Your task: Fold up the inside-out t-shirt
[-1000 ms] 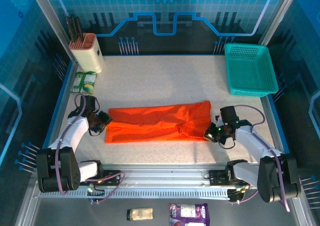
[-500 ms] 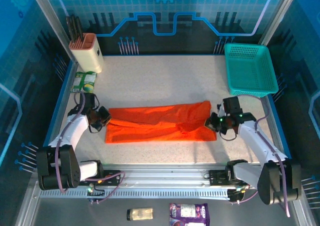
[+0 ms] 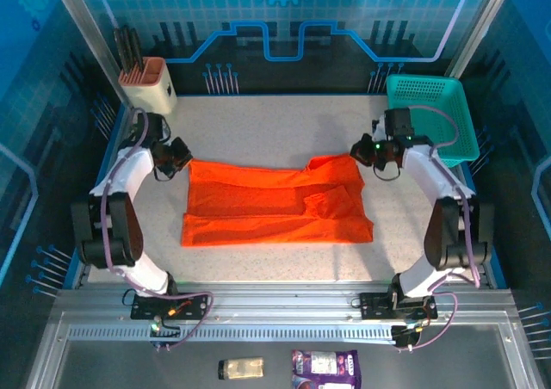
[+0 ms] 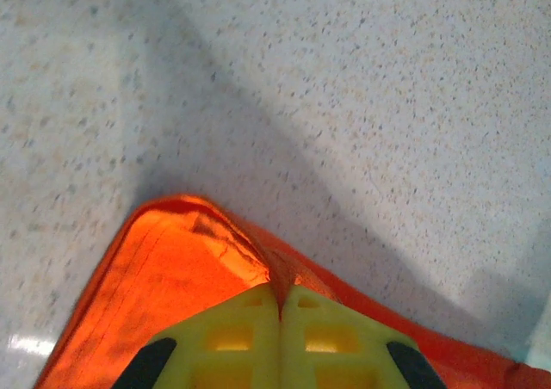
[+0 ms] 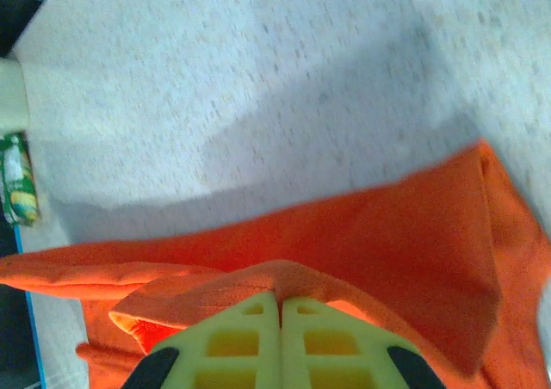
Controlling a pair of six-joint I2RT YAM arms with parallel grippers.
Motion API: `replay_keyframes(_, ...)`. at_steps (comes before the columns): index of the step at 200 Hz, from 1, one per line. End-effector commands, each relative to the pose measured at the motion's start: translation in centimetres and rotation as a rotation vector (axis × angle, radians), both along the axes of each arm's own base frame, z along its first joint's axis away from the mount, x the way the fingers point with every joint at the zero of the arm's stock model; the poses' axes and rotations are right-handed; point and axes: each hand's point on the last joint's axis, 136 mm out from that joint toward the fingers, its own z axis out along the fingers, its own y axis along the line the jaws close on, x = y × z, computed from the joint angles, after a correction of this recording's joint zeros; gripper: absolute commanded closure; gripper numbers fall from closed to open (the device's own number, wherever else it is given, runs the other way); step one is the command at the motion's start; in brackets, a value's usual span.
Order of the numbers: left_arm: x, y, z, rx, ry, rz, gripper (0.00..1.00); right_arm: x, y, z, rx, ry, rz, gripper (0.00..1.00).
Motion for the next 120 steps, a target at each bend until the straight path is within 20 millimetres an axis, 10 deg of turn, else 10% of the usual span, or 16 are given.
replay_keyframes(1, 1.7, 0.3, 0.3, -0.005, -0.009, -0.03, 1.0, 3.5, -0.1, 1.5, 0.014, -0.073, 0.02, 1.0)
replay_keyframes(120, 6.2, 1.4, -1.4, -0.003, 0.017, -0.03, 1.0, 9.9, -0.1, 0.8, 0.046, -0.152, 0.072, 1.0)
